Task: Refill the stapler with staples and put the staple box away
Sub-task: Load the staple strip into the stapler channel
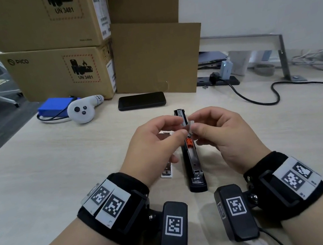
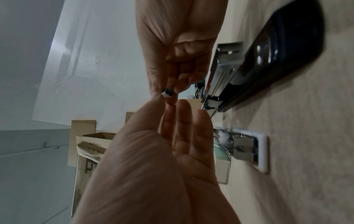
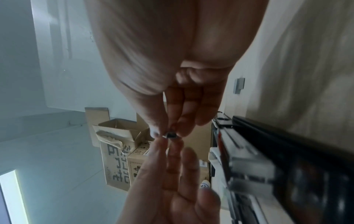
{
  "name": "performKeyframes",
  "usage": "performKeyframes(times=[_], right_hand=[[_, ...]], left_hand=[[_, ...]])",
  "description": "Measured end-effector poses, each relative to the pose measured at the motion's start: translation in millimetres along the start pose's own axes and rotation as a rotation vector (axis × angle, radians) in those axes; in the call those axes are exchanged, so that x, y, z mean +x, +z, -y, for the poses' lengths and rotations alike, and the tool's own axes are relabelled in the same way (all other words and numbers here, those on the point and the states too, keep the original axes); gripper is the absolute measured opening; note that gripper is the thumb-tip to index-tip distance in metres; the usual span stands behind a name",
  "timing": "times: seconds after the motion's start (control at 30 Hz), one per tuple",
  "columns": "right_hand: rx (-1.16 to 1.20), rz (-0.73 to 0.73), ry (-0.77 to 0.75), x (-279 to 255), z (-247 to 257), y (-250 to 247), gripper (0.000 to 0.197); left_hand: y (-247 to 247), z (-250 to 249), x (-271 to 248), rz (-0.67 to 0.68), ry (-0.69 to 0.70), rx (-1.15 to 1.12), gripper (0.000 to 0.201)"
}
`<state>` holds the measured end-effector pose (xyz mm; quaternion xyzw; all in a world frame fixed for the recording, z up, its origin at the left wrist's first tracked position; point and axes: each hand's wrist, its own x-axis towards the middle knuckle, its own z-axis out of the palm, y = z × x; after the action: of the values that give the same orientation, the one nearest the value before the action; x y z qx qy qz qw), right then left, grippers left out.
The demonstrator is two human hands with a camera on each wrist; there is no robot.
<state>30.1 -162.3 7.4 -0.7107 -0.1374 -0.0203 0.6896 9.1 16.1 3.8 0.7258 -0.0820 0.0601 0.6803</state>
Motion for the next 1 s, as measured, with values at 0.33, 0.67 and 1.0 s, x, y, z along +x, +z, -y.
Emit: performKeyframes(times=[0.33, 0.67, 1.0], right_hand=[[0.067, -0.009, -0.014, -0.8, 1.1, 3.0, 0.012], [-0.06, -0.038, 0.0, -1.6, 2.2, 3.4, 0.01], [-0.1, -0.05, -0.024, -0.8, 1.7, 2.2, 0.018]], left_hand=[[1.1, 4.8, 0.2, 0.049, 0.064, 0.039, 0.024], [0.8, 5.5, 0.5, 0.084, -0.005, 0.015, 0.03], [0.6, 6.4, 1.4, 0.01, -0.039, -0.067, 0.013]])
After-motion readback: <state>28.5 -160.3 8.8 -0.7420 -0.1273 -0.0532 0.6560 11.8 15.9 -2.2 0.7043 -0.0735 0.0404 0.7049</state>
